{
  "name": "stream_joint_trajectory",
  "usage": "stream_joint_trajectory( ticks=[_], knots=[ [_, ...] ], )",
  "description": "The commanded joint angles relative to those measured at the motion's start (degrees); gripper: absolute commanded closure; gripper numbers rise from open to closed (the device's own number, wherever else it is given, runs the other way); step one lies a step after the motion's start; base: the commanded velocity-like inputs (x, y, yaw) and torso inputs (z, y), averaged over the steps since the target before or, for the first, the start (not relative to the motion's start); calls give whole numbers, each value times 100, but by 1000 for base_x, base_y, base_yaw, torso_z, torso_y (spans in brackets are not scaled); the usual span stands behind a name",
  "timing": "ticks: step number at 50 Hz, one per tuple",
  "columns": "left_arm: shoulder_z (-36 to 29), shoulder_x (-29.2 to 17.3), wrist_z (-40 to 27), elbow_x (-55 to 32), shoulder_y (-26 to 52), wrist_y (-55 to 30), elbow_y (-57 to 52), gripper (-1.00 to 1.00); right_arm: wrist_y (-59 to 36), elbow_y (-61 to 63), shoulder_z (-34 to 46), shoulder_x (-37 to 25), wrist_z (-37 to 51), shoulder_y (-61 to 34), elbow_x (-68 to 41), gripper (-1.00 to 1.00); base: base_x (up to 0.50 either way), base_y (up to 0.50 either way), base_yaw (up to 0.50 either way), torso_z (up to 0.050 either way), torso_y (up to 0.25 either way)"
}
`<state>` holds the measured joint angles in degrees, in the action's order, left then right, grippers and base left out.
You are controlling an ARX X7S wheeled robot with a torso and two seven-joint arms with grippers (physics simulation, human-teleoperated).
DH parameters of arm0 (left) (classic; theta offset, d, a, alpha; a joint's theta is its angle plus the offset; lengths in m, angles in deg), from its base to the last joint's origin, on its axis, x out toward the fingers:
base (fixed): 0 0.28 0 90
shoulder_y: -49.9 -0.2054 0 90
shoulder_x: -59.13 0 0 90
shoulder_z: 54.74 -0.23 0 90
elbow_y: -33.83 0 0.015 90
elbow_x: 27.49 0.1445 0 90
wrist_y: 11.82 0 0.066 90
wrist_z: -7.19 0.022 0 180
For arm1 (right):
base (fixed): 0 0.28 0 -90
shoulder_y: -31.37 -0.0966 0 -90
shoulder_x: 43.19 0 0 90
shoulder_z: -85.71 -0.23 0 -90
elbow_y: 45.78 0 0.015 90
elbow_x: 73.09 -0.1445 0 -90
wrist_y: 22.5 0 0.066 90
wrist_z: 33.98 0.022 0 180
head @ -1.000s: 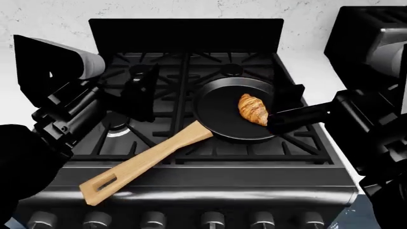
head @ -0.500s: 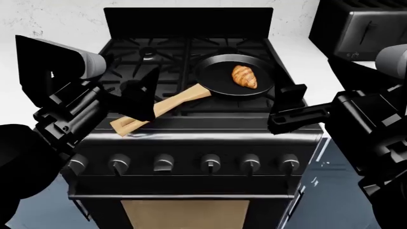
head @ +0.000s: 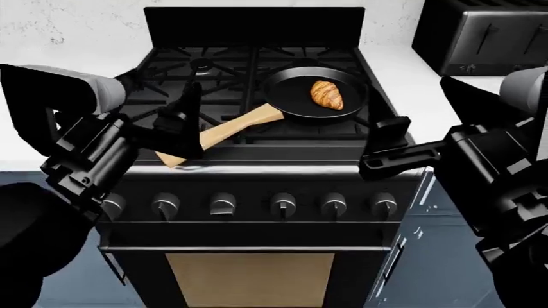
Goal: Pick the croissant and place it on the pan. Then turn on the stove to warm the croissant.
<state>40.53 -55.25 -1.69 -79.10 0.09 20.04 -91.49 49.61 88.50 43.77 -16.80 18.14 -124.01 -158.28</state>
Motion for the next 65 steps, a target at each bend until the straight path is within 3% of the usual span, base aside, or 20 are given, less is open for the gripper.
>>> stream_joint_trajectory(
  ticks=[1,13,22,30,65],
  knots=[
    [-132,247,-74,1538,-951,1688,-256,-100,385,81,30,-51,20,497,822,-100,0,0,0,0,0],
    [-681,685,-511,3544,-2131,3803,132,-100,1645,-25,179,90,88,1820,2764,-100,0,0,0,0,0],
    [-508,760,-202,3182,-2401,4473,302,-100,1579,-78,359,332,79,1962,3168,-100,0,0,0,0,0],
    [-578,664,-22,2967,-2490,4424,223,-100,1561,-18,378,346,41,1961,3261,-100,0,0,0,-3,0],
    [-714,564,-37,3139,-2489,4597,445,-100,1362,-170,324,261,379,2007,3001,-100,0,0,0,-50,0]
  ],
)
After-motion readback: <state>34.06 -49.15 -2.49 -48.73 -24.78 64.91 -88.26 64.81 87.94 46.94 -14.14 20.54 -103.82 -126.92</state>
